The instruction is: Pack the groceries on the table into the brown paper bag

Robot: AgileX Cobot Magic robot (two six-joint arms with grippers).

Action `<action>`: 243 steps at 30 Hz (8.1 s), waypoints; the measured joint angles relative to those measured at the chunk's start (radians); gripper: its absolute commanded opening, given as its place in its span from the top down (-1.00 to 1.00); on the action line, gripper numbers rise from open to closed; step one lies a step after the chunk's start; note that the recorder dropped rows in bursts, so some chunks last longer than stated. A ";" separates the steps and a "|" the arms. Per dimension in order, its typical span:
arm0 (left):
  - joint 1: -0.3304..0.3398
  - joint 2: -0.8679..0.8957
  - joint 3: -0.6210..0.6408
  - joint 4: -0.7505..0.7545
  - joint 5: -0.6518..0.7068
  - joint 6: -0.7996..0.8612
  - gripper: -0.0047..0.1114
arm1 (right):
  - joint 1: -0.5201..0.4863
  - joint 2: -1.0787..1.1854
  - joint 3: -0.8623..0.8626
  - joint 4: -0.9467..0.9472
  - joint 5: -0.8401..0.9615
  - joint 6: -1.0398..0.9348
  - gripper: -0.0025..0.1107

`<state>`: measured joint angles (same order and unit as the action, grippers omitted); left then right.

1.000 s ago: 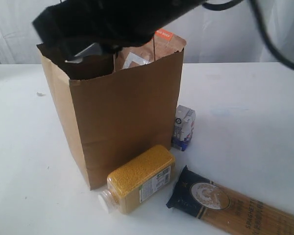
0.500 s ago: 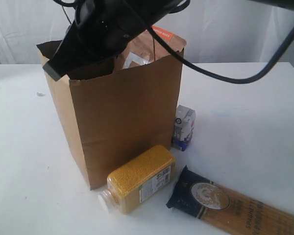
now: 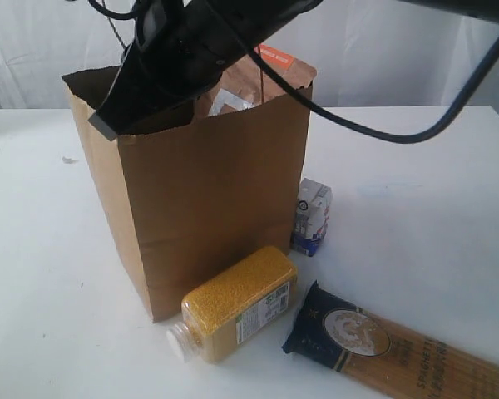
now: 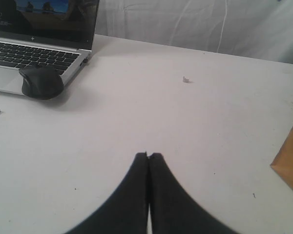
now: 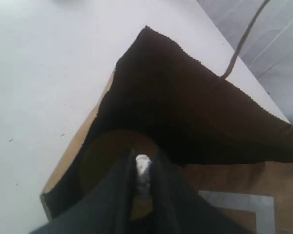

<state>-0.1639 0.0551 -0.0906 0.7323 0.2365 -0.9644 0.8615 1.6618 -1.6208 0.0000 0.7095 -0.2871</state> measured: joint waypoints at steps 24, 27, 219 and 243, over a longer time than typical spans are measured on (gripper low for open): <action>0.000 0.000 0.000 0.000 0.000 0.000 0.92 | 0.000 -0.153 0.000 0.000 0.018 0.104 0.37; 0.000 0.000 0.000 0.000 0.000 0.000 0.92 | 0.000 -0.213 0.000 0.000 0.046 0.106 0.37; 0.000 0.000 0.000 0.000 0.000 0.000 0.92 | -0.426 0.092 0.735 -0.267 -0.698 -0.083 -0.32; 0.000 0.000 0.000 0.000 0.000 0.000 0.92 | -0.426 -0.052 0.735 -0.264 -0.395 -0.005 0.96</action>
<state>-0.1639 0.0551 -0.0906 0.7323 0.2365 -0.9644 0.4357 1.6098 -0.8854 -0.2637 0.3141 -0.2919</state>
